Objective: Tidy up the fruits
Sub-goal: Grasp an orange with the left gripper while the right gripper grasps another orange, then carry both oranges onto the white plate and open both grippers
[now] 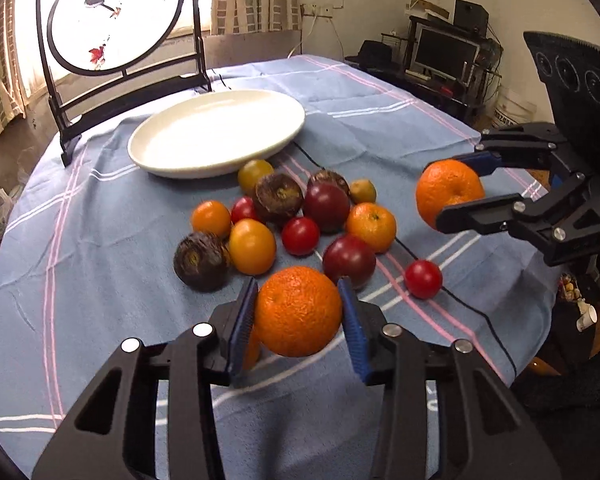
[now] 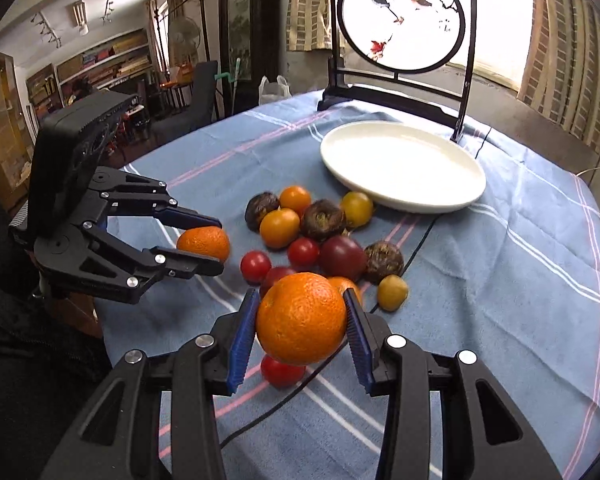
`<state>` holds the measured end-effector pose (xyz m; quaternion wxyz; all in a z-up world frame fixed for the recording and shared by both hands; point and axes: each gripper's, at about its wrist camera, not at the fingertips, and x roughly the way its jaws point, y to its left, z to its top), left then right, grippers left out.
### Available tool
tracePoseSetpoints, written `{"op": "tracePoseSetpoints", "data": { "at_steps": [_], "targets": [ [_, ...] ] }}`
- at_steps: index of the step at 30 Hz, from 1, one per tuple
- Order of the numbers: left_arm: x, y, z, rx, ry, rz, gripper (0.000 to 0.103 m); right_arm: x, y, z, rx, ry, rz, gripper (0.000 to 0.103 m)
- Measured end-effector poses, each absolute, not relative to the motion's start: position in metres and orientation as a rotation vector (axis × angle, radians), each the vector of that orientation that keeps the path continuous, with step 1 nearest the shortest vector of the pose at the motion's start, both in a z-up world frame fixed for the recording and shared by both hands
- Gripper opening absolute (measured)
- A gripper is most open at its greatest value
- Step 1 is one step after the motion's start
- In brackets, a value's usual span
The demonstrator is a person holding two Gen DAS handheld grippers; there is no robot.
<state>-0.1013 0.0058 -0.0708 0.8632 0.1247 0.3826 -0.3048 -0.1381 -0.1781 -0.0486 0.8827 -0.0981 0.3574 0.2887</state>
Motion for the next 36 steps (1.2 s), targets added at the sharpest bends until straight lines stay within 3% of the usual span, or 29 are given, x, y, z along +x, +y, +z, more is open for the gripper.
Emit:
{"op": "tracePoseSetpoints", "data": {
  "at_steps": [16, 24, 36],
  "targets": [
    [0.028, -0.003, 0.010, 0.181, 0.621, -0.449, 0.040, -0.013, -0.220, -0.009, -0.087, 0.666, 0.438, 0.043],
    [0.101, -0.032, -0.030, 0.199, 0.718, -0.367, 0.040, 0.075, -0.205, -0.033, -0.041, 0.762, 0.445, 0.043],
    [0.134, -0.049, -0.064, 0.294, 0.783, -0.317, 0.041, 0.136, -0.181, -0.056, -0.066, 0.832, 0.411, 0.043]
  ]
}}
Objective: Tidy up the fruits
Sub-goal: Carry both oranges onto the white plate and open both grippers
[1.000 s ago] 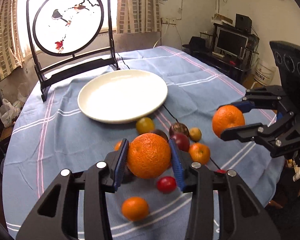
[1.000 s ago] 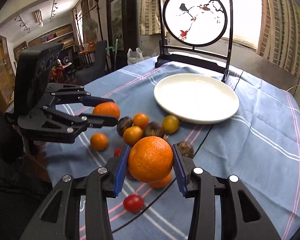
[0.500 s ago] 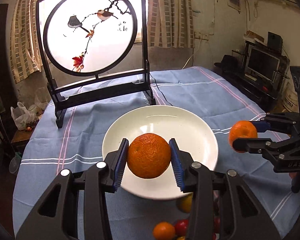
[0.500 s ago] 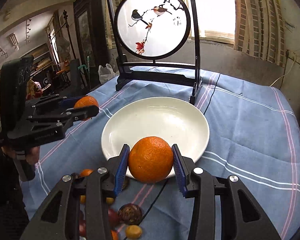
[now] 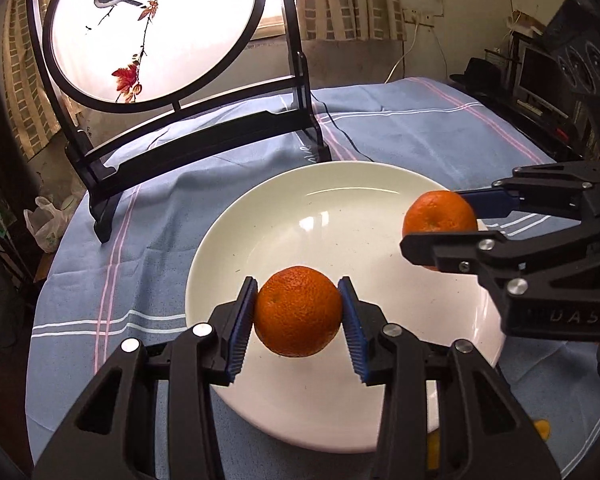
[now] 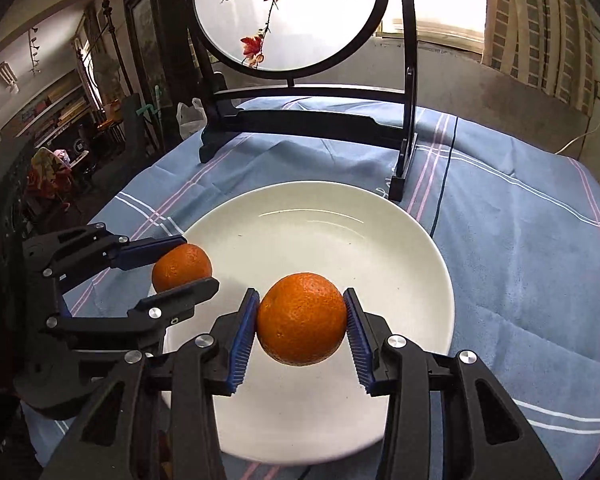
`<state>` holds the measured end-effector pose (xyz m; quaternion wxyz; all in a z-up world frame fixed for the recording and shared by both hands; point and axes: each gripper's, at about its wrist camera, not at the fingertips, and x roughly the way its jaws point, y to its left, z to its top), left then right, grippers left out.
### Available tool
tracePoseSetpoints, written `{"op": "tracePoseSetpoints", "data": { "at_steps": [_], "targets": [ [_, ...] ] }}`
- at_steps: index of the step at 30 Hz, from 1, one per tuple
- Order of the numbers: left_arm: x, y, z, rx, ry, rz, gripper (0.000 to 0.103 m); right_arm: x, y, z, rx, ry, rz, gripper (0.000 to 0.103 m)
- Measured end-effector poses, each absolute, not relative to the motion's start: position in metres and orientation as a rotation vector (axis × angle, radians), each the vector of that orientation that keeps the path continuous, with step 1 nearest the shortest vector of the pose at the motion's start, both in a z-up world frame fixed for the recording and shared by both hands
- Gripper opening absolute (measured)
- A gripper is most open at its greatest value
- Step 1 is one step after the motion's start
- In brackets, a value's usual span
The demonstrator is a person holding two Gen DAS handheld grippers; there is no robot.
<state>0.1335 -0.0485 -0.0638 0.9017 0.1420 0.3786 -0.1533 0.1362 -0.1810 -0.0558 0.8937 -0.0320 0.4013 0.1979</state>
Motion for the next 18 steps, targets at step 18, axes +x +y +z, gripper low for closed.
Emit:
{"op": "tracePoseSetpoints", "data": {
  "at_steps": [18],
  "targets": [
    [0.126, -0.048, -0.053, 0.289, 0.727, -0.253, 0.072, 0.114, -0.186, -0.020, -0.051, 0.743, 0.397, 0.065]
  ]
}}
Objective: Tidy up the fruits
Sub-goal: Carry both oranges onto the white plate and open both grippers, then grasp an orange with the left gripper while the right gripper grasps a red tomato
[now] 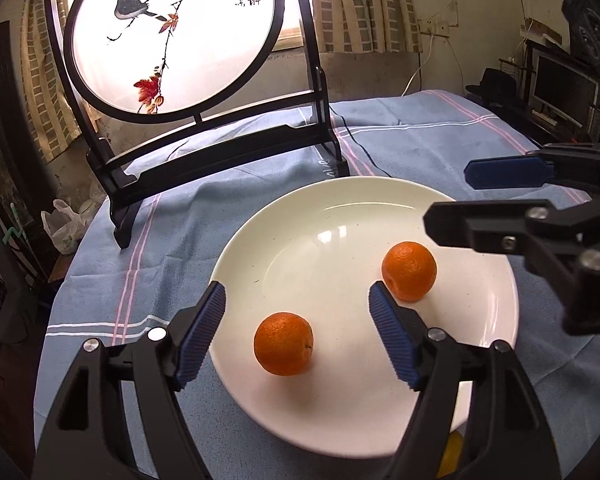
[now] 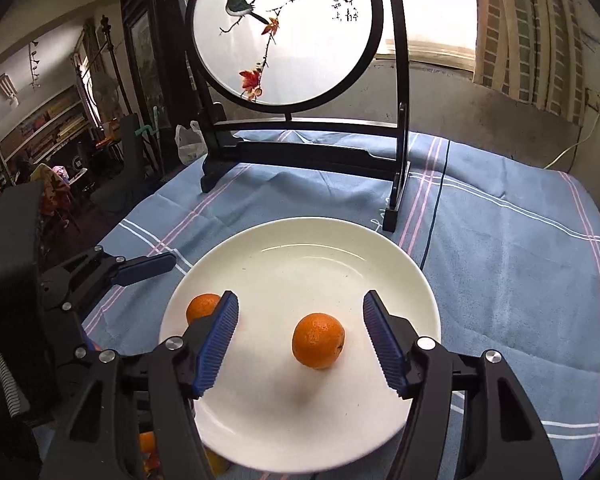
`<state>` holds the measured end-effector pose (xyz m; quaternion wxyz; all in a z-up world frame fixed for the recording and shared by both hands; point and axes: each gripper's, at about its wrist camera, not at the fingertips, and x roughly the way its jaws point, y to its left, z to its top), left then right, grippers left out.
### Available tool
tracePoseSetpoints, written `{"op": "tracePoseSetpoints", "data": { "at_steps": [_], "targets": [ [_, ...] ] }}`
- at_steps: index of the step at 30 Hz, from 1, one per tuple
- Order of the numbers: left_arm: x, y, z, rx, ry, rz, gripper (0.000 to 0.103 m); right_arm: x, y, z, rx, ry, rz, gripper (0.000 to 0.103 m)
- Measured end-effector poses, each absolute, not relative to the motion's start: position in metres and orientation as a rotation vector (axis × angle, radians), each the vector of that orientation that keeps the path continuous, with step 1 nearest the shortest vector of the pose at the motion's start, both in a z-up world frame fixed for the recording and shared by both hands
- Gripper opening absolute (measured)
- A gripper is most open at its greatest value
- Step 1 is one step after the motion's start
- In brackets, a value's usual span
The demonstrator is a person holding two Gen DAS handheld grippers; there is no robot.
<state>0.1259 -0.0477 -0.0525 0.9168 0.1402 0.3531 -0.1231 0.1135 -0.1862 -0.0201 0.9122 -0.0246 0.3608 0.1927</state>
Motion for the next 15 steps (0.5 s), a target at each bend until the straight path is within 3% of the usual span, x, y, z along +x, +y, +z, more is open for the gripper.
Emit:
{"op": "tracePoseSetpoints", "data": {
  "at_steps": [7, 15],
  "targets": [
    [0.080, -0.037, -0.038, 0.314, 0.663, -0.280, 0.079, 0.035, -0.189, -0.013, -0.113, 0.720, 0.434, 0.072],
    [-0.018, 0.006, -0.040, 0.350, 0.656, -0.405, 0.088, -0.085, -0.181, -0.046, -0.231, 0.775, 0.518, 0.074]
  ]
}}
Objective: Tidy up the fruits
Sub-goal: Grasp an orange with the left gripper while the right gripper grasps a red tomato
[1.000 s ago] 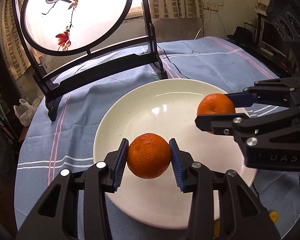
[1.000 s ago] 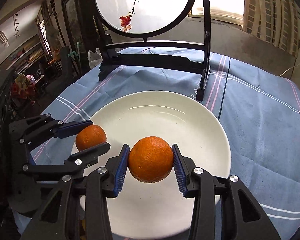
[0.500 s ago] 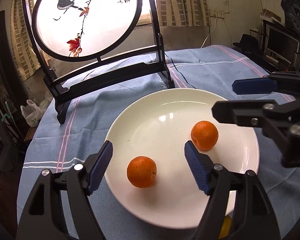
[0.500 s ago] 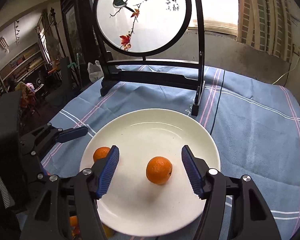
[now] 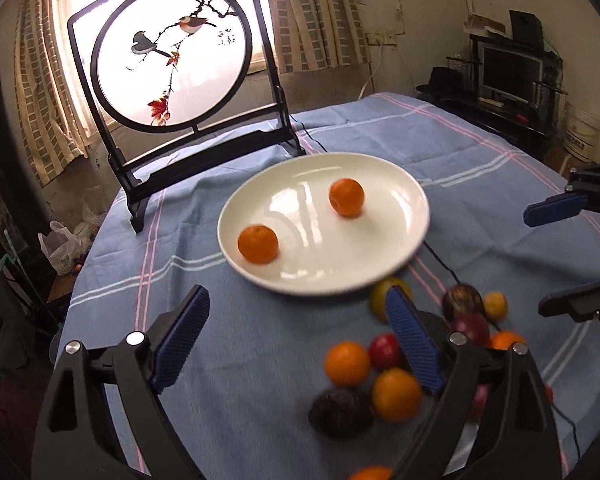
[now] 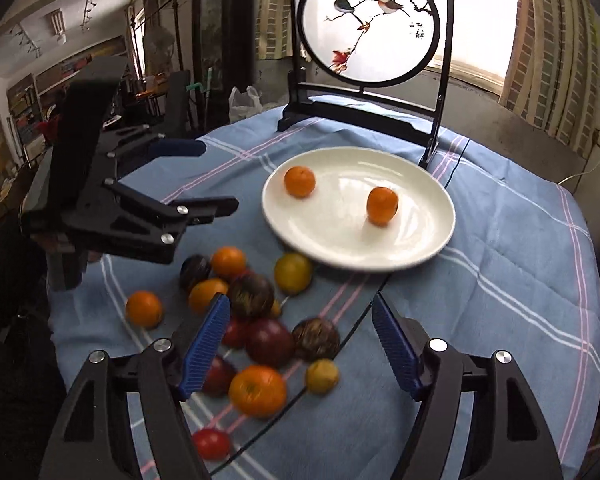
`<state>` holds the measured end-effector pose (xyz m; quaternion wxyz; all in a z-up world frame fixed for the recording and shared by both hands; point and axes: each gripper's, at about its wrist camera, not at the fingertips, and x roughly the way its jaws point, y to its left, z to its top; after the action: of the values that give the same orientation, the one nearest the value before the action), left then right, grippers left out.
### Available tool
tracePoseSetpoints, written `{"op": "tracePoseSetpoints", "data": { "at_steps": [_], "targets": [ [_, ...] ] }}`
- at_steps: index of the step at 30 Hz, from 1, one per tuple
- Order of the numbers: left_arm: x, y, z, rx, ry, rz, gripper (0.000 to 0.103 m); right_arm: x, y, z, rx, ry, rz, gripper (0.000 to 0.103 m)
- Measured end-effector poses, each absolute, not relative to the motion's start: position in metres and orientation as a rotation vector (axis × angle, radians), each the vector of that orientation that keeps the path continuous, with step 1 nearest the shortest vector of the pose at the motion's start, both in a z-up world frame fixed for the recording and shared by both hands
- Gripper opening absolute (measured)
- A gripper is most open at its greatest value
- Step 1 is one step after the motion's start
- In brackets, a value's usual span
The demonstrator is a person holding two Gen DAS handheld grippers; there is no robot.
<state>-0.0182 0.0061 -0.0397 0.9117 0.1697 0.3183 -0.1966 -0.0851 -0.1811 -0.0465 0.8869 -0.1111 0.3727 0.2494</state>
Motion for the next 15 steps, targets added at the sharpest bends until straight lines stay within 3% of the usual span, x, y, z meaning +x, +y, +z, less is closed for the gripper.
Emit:
{"op": "tracePoseSetpoints", "data": {
  "at_steps": [6, 9, 13, 15],
  "targets": [
    [-0.077, 0.030, -0.071, 0.355, 0.731, -0.484, 0.088, -0.127, -0.171, -0.094, -0.249, 0.922, 0.575, 0.074],
    [-0.095, 0.034, -0.085, 0.386, 0.762, -0.517, 0.088, -0.136, -0.165, -0.107, -0.260, 0.962, 0.590, 0.069],
    [-0.100, 0.036, -0.093, 0.382, 0.786, -0.547, 0.088, -0.142, -0.156, -0.116, -0.308, 0.975, 0.602, 0.043],
    [-0.096, 0.035, -0.098, 0.367, 0.815, -0.551, 0.088, -0.143, -0.154, -0.118, -0.323, 0.976, 0.595, 0.038]
  ]
}}
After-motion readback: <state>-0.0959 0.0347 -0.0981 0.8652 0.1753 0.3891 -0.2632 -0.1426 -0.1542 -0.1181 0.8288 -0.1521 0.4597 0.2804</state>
